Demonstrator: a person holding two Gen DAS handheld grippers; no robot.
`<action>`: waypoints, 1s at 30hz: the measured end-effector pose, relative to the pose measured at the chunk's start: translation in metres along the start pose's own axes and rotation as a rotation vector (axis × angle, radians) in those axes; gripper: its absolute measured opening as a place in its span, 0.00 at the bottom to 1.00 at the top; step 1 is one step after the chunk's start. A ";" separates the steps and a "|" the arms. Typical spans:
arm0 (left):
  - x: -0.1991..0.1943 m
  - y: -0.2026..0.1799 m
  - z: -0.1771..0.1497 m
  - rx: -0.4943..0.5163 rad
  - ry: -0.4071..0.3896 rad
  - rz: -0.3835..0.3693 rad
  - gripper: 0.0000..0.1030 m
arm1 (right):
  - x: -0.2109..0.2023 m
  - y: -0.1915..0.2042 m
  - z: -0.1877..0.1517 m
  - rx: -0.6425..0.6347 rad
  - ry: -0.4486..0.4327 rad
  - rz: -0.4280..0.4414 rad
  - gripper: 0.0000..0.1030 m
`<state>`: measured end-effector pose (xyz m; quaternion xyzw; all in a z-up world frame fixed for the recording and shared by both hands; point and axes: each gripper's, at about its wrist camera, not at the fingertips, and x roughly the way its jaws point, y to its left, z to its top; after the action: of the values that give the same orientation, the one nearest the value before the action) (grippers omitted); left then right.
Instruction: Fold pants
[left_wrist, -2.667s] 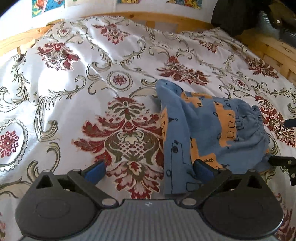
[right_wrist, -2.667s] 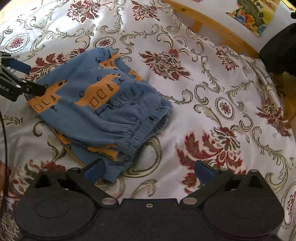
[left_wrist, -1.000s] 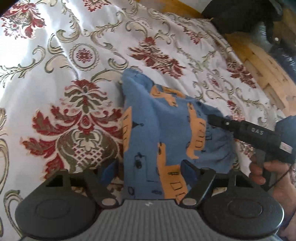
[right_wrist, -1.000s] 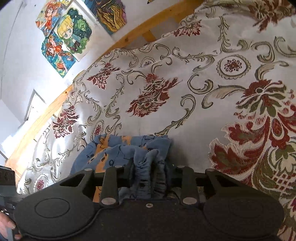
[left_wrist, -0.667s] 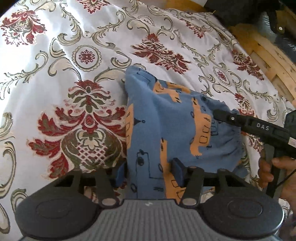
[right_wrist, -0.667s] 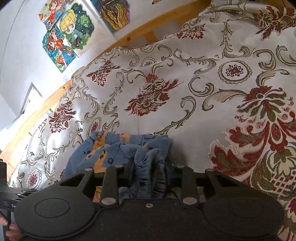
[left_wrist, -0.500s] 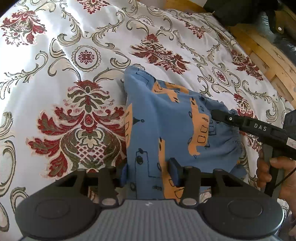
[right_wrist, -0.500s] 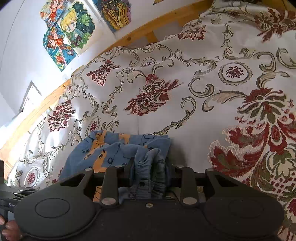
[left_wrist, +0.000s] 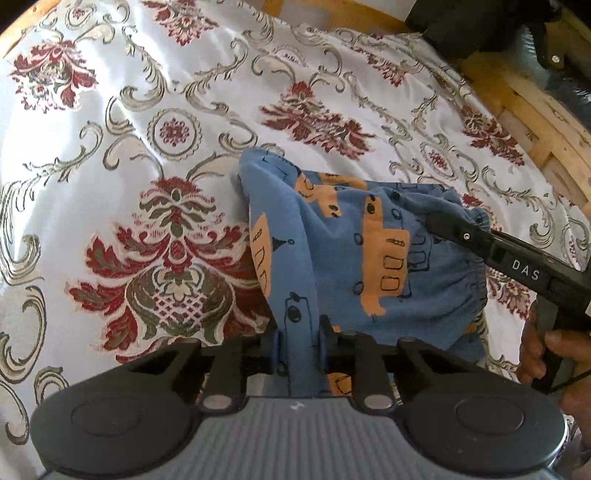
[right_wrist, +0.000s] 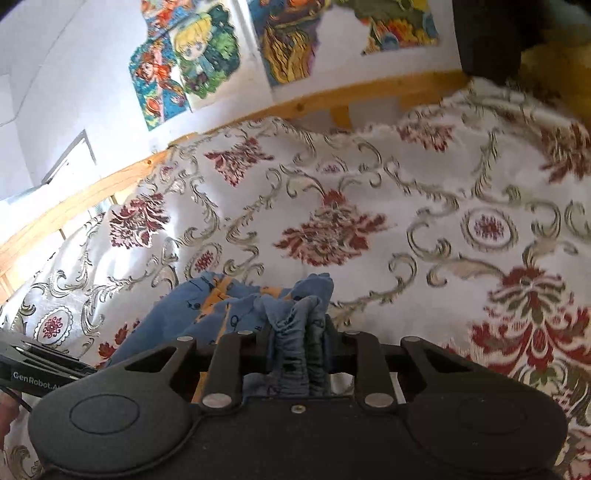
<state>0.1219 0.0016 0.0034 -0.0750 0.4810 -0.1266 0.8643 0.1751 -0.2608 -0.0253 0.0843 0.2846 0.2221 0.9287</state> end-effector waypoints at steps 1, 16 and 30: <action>-0.002 -0.001 0.002 0.003 -0.006 -0.005 0.20 | -0.002 0.002 0.002 -0.016 -0.012 -0.002 0.23; 0.015 -0.029 0.077 0.062 -0.166 -0.126 0.18 | 0.008 -0.043 0.072 -0.097 -0.177 -0.077 0.23; 0.087 -0.011 0.069 -0.002 -0.078 -0.122 0.34 | 0.055 -0.107 0.037 0.147 -0.035 -0.088 0.40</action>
<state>0.2230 -0.0334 -0.0277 -0.1100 0.4418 -0.1755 0.8729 0.2755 -0.3315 -0.0518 0.1435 0.2871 0.1579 0.9338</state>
